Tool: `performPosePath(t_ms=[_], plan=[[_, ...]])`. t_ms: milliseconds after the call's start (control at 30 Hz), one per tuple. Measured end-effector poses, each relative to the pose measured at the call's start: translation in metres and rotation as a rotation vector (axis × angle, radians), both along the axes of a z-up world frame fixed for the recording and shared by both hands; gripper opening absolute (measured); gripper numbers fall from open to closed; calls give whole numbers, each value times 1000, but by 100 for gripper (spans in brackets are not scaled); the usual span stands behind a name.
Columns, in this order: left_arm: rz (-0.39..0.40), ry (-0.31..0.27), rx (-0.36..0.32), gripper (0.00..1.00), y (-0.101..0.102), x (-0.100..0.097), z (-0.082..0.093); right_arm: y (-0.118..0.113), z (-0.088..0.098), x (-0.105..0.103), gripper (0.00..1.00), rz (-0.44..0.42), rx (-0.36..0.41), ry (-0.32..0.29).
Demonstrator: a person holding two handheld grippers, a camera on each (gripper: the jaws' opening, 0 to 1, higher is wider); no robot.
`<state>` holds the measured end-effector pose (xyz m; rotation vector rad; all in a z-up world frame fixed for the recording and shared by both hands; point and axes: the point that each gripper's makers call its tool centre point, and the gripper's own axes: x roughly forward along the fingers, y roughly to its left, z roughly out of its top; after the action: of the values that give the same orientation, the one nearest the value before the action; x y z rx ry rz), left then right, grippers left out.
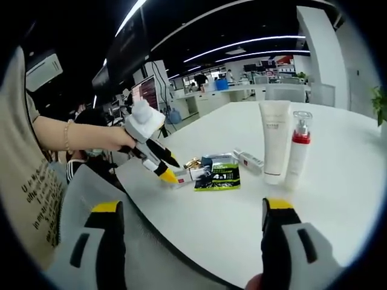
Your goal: Arrange the skincare products in the storage area until every visible bottle or jar stands upright without overlapping.
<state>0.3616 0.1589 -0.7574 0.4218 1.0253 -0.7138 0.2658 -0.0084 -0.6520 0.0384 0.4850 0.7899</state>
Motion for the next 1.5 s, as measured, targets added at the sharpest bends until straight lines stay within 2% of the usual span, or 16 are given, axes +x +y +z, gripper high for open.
performPosePath(t_ms=[233, 567, 700, 933, 1067, 1233, 1300, 1400, 1500], plan=[[-44, 34, 73, 32, 3, 1, -13, -1, -1, 1, 94, -13, 0, 10], [-63, 58, 102, 24, 4, 5, -23, -3, -3, 1, 93, -22, -3, 22], [-53, 58, 108, 18, 8, 10, -23, -3, -3, 1, 93, -23, -5, 24], [-34, 64, 70, 17, 8, 12, -22, -3, -3, 2, 93, -25, -1, 26], [24, 51, 0, 17, 7, 14, -14, -3, -3, 2, 93, -25, 1, 28], [100, 49, -164, 17, -4, 8, 4, -3, -3, 2, 93, -25, 2, 25], [130, 54, -205, 17, -5, 5, 8, -3, -3, 1, 93, -23, 2, 23], [199, 64, -345, 17, -13, 2, 24, -2, -2, 1, 93, -22, 6, 23], [226, 50, -444, 17, -18, 0, 41, -3, -2, 1, 93, -22, 9, 23]])
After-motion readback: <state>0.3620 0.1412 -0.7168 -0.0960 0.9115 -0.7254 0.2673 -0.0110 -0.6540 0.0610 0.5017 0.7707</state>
